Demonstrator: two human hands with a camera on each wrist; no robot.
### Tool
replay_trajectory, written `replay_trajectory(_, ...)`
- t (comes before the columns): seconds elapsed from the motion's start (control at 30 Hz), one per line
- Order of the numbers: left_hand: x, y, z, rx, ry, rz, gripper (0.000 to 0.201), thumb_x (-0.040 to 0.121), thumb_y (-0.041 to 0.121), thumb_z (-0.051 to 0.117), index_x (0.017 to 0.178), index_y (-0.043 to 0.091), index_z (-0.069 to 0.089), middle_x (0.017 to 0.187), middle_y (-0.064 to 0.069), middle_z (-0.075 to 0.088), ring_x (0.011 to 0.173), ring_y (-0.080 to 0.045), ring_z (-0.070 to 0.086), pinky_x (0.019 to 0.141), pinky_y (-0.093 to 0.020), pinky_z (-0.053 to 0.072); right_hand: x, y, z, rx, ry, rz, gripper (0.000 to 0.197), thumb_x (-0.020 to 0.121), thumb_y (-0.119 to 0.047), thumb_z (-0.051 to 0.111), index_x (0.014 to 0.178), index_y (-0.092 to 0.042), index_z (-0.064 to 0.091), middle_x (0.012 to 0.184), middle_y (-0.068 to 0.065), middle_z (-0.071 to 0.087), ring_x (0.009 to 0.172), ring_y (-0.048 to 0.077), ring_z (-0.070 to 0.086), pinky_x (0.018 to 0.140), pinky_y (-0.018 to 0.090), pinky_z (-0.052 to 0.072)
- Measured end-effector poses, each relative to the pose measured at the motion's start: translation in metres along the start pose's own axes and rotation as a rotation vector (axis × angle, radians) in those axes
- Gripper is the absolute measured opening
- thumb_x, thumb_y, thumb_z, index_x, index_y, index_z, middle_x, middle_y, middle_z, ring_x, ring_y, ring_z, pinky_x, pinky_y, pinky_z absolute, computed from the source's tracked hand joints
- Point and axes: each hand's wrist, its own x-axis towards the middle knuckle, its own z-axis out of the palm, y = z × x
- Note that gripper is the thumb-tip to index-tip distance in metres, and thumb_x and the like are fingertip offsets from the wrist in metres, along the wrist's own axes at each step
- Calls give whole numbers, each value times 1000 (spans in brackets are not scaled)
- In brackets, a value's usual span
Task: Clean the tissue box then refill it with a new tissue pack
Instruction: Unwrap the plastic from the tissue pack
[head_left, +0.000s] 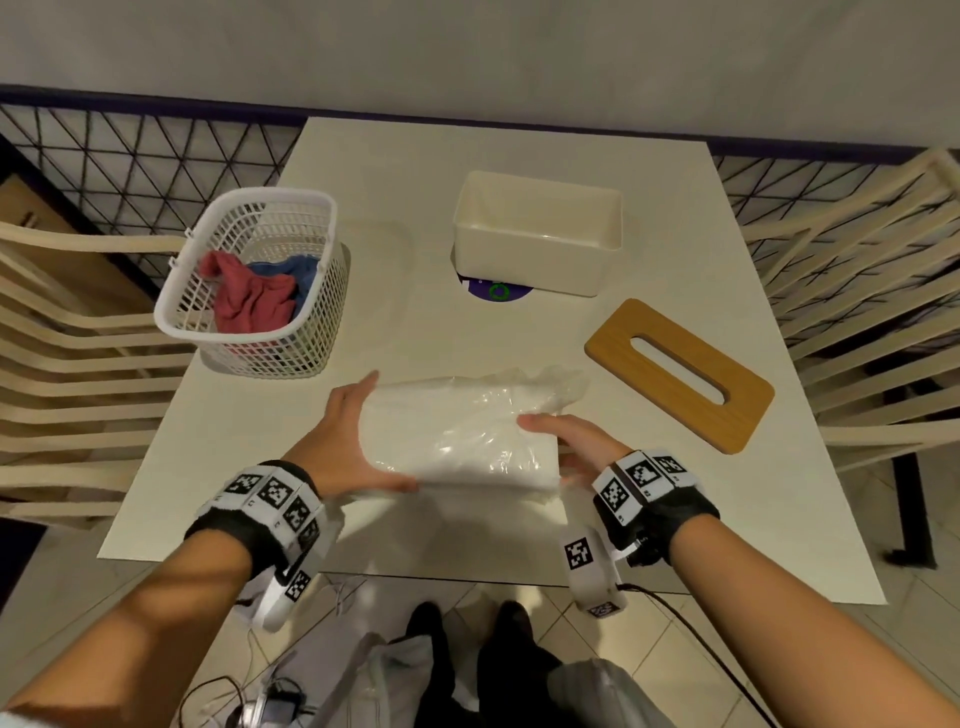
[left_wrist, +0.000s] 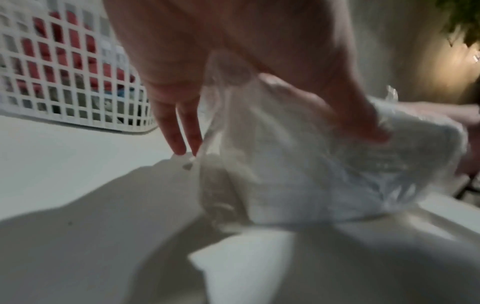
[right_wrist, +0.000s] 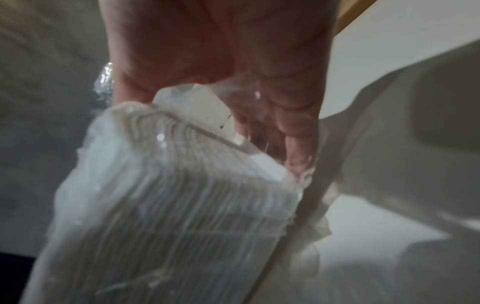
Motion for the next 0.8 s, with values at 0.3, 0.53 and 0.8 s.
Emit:
replay_trajectory(0.3,14,-19,-6,-410,43,-526,42,95,30,42,130,5,43,128,-19,54,114,-32,52,90,-33,38,2,-9,5,24,-74,105,78,66,-56,72,127,-22,39,110,11,50,91,22,65,74,53,57)
replay_trajectory(0.53,20,-17,4,-438,216,-465,36,99,22,30,114,-4,51,120,-24,56,108,-36,55,89,-34,42,8,-9,16,-220,19,15,67,59,-71,61,110,-28,59,88,-1,61,69,11,59,63,21,50)
replay_trajectory(0.8,15,-6,2,-378,292,-271,32,93,33,46,65,19,35,69,-4,46,77,-23,46,71,-30,32,15,2,18,-67,77,22,78,43,-72,75,100,-20,69,92,13,59,89,31,61,93,34,45)
